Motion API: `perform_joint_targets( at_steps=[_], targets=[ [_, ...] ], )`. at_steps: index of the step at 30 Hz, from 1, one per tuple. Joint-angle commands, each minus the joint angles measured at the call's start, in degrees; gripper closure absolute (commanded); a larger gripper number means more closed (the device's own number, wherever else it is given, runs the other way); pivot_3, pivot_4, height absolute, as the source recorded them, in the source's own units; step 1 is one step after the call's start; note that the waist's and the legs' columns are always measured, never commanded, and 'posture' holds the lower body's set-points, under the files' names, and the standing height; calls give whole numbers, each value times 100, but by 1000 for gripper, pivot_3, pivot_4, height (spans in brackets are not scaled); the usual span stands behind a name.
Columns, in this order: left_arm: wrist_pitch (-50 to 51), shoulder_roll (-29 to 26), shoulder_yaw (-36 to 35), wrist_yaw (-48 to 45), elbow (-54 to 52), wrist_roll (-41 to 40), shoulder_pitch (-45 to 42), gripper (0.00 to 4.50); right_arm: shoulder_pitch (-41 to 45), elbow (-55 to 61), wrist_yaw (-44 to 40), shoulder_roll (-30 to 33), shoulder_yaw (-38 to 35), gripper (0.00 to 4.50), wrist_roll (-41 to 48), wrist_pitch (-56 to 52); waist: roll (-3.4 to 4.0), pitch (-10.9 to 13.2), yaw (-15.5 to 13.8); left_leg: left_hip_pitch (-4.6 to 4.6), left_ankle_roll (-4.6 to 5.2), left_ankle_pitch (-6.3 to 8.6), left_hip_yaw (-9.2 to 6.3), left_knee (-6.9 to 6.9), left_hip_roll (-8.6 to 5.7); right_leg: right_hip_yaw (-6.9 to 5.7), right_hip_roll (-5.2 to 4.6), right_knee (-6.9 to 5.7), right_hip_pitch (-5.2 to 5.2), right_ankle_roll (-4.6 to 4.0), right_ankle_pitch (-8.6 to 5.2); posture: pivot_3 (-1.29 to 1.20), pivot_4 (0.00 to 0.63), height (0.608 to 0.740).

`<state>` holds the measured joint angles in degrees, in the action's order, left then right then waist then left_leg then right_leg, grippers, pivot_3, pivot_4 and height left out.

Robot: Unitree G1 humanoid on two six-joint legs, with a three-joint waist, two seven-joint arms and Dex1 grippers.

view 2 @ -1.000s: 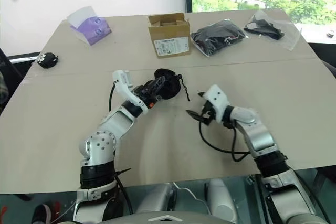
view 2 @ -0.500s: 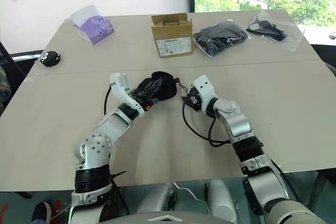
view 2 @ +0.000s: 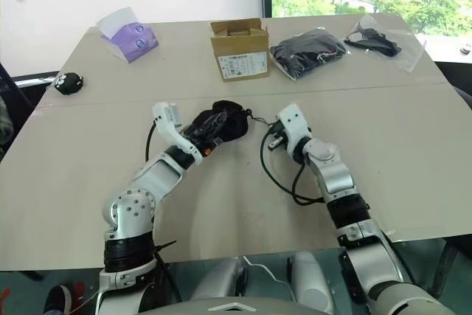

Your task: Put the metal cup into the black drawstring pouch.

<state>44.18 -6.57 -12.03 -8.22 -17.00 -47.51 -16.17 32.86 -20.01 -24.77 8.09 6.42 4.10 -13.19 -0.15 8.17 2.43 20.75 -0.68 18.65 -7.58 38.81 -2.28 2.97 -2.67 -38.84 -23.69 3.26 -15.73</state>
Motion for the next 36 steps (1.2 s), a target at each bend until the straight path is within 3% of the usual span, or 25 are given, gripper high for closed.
perform_joint_targets(
  at_steps=[1,5,9,12,15,17,22,36],
  targets=[
    [26,-36,-32,88,-335,-123,14,4500,677,-161,677,14,-508,4466,-116,1430,0,2,12,1,0,0,2,0,0,1,0,0,-1,0,0,0,150,740],
    [13,-66,20,67,-450,-130,7,4500,1265,-121,578,209,-515,4466,-226,2206,0,2,17,1,0,0,1,-2,1,0,1,0,-3,0,0,0,150,740],
    [-159,-37,-139,-412,-729,-723,-14,4500,1793,334,281,532,-235,4466,-583,2940,0,2,14,2,0,0,1,-8,3,-1,-1,3,-4,0,0,0,150,740],
    [4,-362,13,-573,-871,-744,-50,3620,1956,628,127,610,-137,4500,-618,3106,0,2,15,3,0,0,1,-10,3,-2,-1,6,-4,0,0,0,150,740],
    [-94,-1037,431,-545,-787,205,-277,2209,1966,1012,-198,445,-157,4500,-83,2678,0,2,17,-1,0,0,0,-12,4,-1,-1,3,-3,0,0,0,150,740],
    [-260,-1261,521,-692,-697,415,-547,1308,1971,1243,-286,414,-157,4500,31,2427,2,3,16,-2,-1,-1,1,-12,5,1,2,1,-3,0,0,0,150,740],
    [-702,-1118,413,-1060,-459,378,-1250,1308,1985,1420,-416,472,-60,4500,-65,2360,2,3,-8,9,0,-1,-10,-10,-2,-23,-3,12,-3,0,0,0,150,740],
    [-1211,-978,593,-1494,202,882,-1784,1308,1924,1902,-650,425,86,4500,16,2095,2,4,87,6,-1,-1,-4,-24,0,-38,-25,12,-12,-1,0,0,150,740]
  ],
)
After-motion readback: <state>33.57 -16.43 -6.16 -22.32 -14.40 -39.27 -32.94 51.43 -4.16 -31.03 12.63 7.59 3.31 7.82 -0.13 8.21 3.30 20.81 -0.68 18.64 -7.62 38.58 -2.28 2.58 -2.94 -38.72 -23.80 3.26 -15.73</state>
